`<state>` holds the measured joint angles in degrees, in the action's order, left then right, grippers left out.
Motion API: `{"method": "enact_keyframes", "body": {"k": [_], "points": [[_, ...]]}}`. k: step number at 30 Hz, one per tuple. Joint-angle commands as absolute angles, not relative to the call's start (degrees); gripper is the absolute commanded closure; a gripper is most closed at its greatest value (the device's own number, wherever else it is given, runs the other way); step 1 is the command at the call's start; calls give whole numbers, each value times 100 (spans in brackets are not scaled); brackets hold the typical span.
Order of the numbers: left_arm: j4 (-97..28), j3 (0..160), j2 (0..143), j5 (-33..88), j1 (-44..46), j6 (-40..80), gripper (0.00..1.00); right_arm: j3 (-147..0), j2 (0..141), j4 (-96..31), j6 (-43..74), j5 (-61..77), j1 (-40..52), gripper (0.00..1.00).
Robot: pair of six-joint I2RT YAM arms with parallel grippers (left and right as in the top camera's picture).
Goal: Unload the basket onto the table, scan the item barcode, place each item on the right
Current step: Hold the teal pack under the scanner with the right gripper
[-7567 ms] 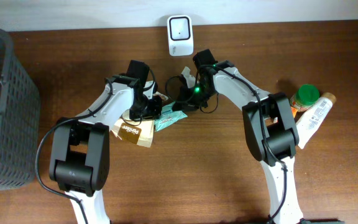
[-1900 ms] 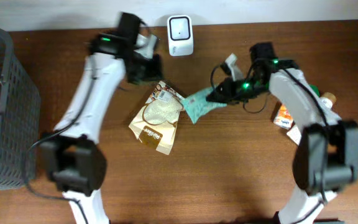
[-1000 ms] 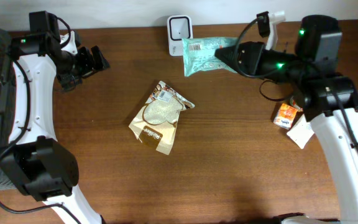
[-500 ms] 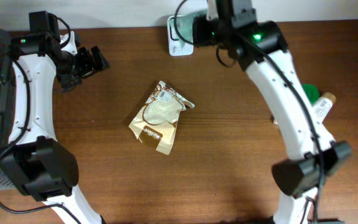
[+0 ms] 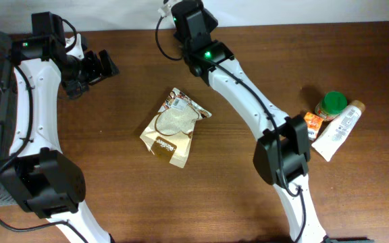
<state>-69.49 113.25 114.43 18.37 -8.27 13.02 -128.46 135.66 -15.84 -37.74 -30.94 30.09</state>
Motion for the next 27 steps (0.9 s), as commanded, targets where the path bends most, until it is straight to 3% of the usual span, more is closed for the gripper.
{"method": "enact_keyframes", "body": {"k": [1,9,27], "points": [[-6954,11356,11408,1813,-832,1251,1,-12964,13847,-1074,-5419,-3411,2993,96],[-6954,11356,11408,1813,-832,1251,1,-12964,14296,-156,-5704,-3083,2825,95],[-6954,11356,11408,1813,-832,1249,1,-12921,14453,-143,-5640,-2565,2628,96]]}}
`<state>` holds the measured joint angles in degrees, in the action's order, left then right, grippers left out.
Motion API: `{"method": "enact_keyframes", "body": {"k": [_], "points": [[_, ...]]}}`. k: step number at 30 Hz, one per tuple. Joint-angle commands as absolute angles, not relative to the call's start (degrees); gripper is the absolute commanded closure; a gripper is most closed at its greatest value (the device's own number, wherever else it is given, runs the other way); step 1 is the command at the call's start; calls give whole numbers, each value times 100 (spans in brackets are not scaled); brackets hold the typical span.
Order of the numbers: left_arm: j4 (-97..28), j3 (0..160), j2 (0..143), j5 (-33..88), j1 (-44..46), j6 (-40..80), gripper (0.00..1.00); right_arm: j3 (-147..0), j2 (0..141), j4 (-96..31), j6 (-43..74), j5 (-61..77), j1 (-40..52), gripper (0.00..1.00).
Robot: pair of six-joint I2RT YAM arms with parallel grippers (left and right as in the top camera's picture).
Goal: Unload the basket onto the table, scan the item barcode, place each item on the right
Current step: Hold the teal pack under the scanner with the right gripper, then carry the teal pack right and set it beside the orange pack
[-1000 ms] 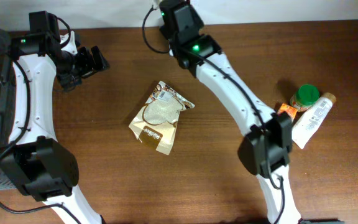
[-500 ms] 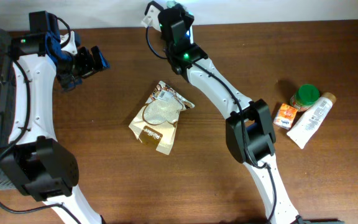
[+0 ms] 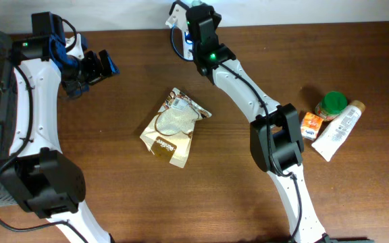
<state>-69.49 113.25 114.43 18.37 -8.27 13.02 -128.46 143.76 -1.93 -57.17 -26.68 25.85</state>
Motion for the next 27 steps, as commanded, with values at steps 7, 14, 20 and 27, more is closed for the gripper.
{"method": "enact_keyframes", "body": {"k": [7,14,20,27], "points": [[-6954,11356,11408,1813,-832,1251,1,-12921,14355,-148,-5111,-2565,2668,96],[-6954,11356,11408,1813,-832,1251,1,-12923,13509,-845,-3852,-2565,2672,96],[-6954,11356,11408,1813,-832,1251,1,-12923,12248,-3009,-1455,-2456,2670,96],[-6954,11356,11408,1813,-832,1251,1,-12923,11002,-6066,998,-1173,2294,96]]}}
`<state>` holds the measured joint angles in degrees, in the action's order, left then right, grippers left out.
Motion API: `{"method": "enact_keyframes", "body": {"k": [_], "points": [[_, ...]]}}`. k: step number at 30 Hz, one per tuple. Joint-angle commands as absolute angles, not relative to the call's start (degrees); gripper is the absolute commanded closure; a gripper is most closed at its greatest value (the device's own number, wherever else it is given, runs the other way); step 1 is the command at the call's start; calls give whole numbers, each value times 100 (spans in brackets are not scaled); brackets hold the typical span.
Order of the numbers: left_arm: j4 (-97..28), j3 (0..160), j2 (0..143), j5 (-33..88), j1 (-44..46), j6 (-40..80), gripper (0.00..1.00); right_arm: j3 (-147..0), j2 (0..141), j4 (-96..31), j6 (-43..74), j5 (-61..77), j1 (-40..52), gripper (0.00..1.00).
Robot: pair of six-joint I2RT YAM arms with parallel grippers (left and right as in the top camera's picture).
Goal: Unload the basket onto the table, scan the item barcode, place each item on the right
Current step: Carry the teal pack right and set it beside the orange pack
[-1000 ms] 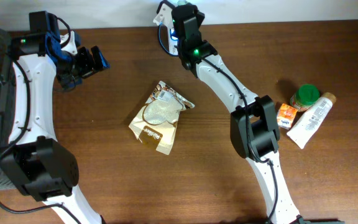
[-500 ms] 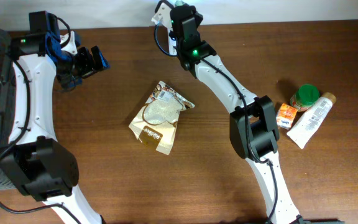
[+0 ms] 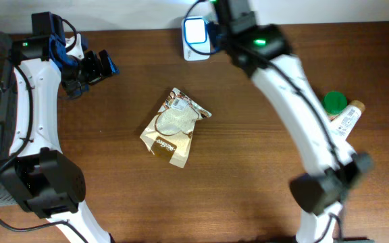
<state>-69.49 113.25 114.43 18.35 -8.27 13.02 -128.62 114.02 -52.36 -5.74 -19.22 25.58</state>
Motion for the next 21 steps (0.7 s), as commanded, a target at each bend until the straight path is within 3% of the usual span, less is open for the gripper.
{"method": "enact_keyframes", "body": {"k": [1,8,21], "points": [[-6954,11356,11408,1813,-832,1251,1,-12923,10965,-6383,1153,-1133,2222,96],[-6954,11356,11408,1813,-832,1251,1,-12674,11227,-8364,1994,-1114,1326,96],[-6954,11356,11408,1813,-832,1251,1,-10680,11402,-8300,2602,-1116,-285,96]]}}
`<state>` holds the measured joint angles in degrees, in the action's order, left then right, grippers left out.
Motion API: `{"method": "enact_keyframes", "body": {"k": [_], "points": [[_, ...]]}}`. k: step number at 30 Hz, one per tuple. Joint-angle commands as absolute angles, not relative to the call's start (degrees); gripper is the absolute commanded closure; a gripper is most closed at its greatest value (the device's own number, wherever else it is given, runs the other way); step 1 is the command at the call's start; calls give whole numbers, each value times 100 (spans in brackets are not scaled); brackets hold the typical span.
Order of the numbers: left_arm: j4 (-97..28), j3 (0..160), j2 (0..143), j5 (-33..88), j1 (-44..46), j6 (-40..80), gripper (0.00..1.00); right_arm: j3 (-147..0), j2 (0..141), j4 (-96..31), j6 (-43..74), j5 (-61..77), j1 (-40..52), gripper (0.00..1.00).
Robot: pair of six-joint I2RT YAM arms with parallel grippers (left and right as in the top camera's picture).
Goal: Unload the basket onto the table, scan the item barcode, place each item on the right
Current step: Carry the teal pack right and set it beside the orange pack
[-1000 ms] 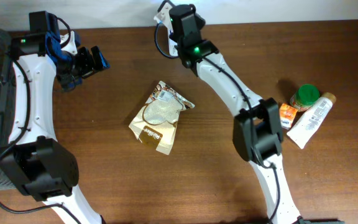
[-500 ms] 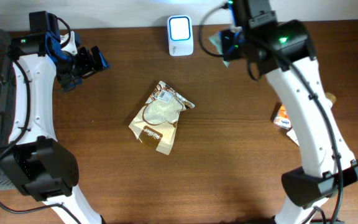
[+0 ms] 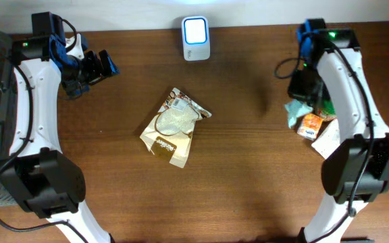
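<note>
A brown and white pouch [image 3: 174, 126] lies flat in the middle of the table. At the back edge stands a white scanner [image 3: 196, 30] with a lit blue-white face. My left gripper [image 3: 98, 66] hangs open at the far left, well away from the pouch. My right arm has its wrist [image 3: 304, 82] at the right side, and the right gripper [image 3: 294, 113] sits blurred over the cluster of small items. Its jaws do not show clearly.
At the right edge an orange packet [image 3: 311, 125], a green-lidded jar [image 3: 327, 105] and a white tube [image 3: 327, 140] lie together, partly under the right arm. A dark mesh surface borders the table on the left.
My right arm has moved from beside the scanner at the back middle to the right side, over the small items. The scanner stands uncovered. The left arm and the pouch are unchanged.
My right wrist was over the back middle of the table, with only a bit of white showing beside it, at the first two moments. Then the scanner stood in view beside the gripper. Now the arm is far right. The left gripper stayed open throughout.
</note>
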<state>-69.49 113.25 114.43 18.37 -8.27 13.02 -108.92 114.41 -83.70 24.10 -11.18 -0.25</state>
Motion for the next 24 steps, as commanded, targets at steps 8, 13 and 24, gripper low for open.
{"method": "enact_keyframes", "body": {"k": [8,13,24], "points": [[-6954,11356,11408,1813,-832,1251,1,-10591,11402,-8248,2598,-1118,-733,81],[-6954,11356,11408,1813,-832,1251,1,-10591,11402,-8176,2600,-1114,-764,60],[-6954,11356,11408,1813,-834,1251,1,-10639,11399,-8145,2224,-985,-749,24]]}}
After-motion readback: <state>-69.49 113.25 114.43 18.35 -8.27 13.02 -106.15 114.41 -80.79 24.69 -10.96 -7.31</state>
